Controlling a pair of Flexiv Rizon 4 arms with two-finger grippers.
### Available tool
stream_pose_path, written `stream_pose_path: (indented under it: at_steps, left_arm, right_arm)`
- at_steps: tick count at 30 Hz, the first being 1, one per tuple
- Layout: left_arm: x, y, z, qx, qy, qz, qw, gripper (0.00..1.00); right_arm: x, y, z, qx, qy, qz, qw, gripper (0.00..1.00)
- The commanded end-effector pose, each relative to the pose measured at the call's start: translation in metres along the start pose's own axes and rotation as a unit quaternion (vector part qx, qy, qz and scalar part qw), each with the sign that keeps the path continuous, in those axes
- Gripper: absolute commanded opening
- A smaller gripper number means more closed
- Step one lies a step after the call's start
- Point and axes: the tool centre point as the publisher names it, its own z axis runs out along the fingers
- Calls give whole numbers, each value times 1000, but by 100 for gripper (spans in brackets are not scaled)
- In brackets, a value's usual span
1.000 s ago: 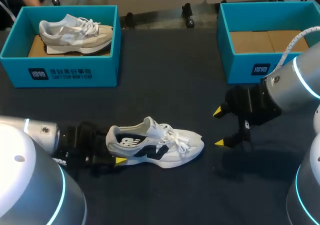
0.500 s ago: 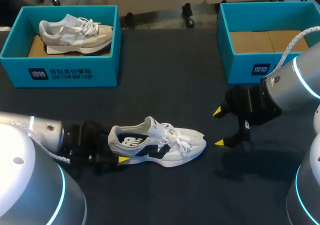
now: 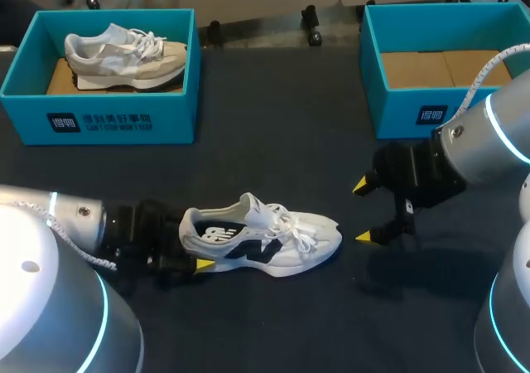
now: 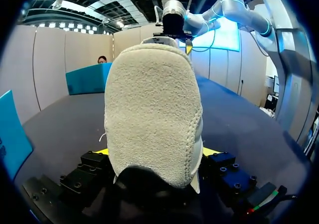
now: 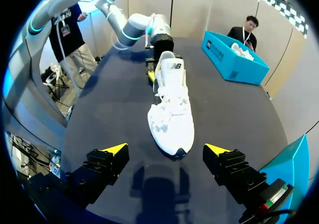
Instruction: Take the shoe out of the shoebox, open the shoe tongue, remove and reinsert the insole, then place the shoe into the shoebox
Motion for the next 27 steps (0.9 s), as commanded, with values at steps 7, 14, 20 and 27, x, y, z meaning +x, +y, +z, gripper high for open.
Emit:
stream_pose_path:
  at_steps: [7, 14, 20, 27]
  left_arm:
    - [-1, 0, 3, -2, -1, 0, 1000, 0]
    - [-1, 0, 3, -2, -1, 0, 1000, 0]
    - [-1, 0, 3, -2, -1, 0, 1000, 0]
    - [-1, 0, 3, -2, -1, 0, 1000, 0]
  right_arm:
    - [-12, 9, 4, 4, -31, 40, 999, 100]
    - [-27, 36, 16, 46, -27, 60, 997, 100]
    - [-35, 62, 24, 55, -32, 47, 997, 100]
    - [-44, 92, 39, 81, -23, 37, 996, 100]
